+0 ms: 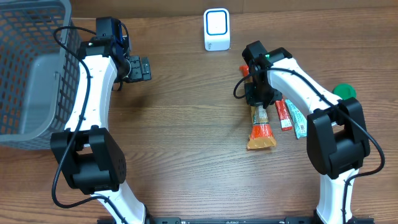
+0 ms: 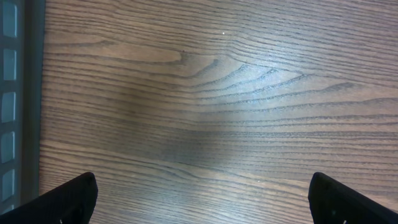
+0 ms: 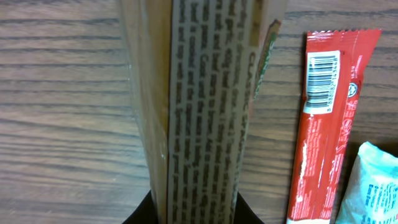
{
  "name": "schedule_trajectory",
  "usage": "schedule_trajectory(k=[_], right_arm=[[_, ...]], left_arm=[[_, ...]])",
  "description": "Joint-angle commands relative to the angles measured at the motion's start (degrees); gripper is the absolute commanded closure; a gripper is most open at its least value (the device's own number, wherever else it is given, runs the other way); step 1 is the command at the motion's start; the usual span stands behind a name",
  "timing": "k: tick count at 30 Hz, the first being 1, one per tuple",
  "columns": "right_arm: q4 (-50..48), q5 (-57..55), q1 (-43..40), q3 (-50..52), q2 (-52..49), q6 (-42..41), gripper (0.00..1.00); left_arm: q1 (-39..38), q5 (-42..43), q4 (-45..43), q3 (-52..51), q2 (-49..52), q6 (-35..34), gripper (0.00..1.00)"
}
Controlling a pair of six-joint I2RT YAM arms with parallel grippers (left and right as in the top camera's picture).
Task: Scan the item barcode
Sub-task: 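Carry the spaghetti pack down and place it at right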
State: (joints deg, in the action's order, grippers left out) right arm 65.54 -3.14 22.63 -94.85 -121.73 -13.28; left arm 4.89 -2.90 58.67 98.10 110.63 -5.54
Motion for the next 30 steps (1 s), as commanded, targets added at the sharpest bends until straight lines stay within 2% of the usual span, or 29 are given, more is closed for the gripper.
schedule_trajectory(k=[1,8,13,20,30], right_arm=[[-1.6,-3.3,-0.3,4.5,1.6,-0.5,0.96],[-3.7,-6.6,-3.7,11.1,1.6,-0.7,0.96],[-2.1,-9.1,-8.3,11.6,1.6,-0.2,0.96],[-2.1,-12.0,-9.2,11.5,1.6,2.1,0.96],[-2.9,0.3,-4.9,11.5,3.2,6.1,0.96]], left_arm=[[0.0,-0.5,-0.1,-0.2,-0.4,0.7,0.0],[0.0,-0.5,0.0,-0.2,-0.4,0.7,0.0],[0.0,-0.5,0.0,-0.2,-0.4,0.7,0.0],[0.0,-0.5,-0.1,-0.2,-0.4,0.7,0.0],[0.0,-0.5,-0.1,-0.2,-0.4,0.7,0.0]])
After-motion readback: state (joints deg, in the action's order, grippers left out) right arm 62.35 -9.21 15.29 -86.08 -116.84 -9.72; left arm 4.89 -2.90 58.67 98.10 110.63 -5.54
